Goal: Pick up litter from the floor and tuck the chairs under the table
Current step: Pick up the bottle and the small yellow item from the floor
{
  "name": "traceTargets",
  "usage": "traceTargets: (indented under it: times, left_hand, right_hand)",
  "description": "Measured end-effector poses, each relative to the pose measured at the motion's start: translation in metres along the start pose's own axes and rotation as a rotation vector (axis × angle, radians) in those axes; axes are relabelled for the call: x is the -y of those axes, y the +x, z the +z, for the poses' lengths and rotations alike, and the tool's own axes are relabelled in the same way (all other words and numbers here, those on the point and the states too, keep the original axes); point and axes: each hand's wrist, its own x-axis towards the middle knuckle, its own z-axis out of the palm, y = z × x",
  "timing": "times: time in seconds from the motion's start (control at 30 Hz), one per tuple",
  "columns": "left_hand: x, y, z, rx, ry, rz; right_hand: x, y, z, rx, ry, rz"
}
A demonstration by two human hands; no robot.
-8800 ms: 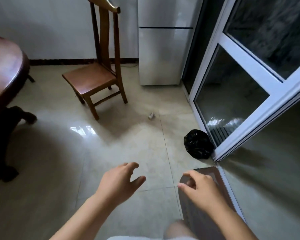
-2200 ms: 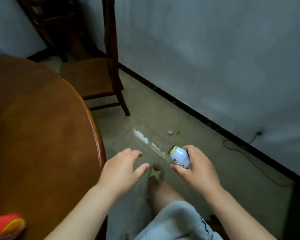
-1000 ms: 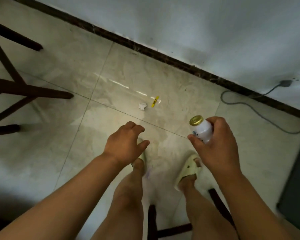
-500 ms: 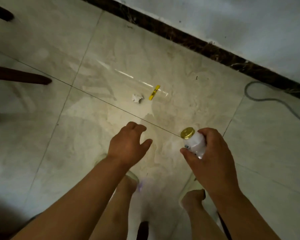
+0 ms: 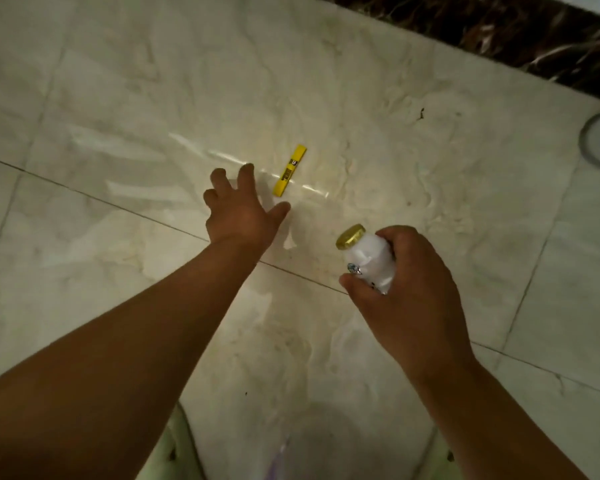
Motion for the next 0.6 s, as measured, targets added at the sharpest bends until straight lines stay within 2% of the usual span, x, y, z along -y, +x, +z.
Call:
traceTargets:
  times: [0.17,0.33,0.6]
  left_hand:
    - [-0.021,0.034,0.04,-0.115,0.023,-0.064]
    - [-0.032,0.039,0.053,-0.252,0.067,0.122]
    - [-0.016,0.02,0.036,-0.08,0.061,0.243]
  right_hand:
    - [-0.023,0.013,0.022,0.019,-0.023,-0.012]
    - [-0.028,0.022,0.027,0.013,-0.03,-0.024]
    - [-0.029,0.006,0.033,0.011,-0.065,-0.049]
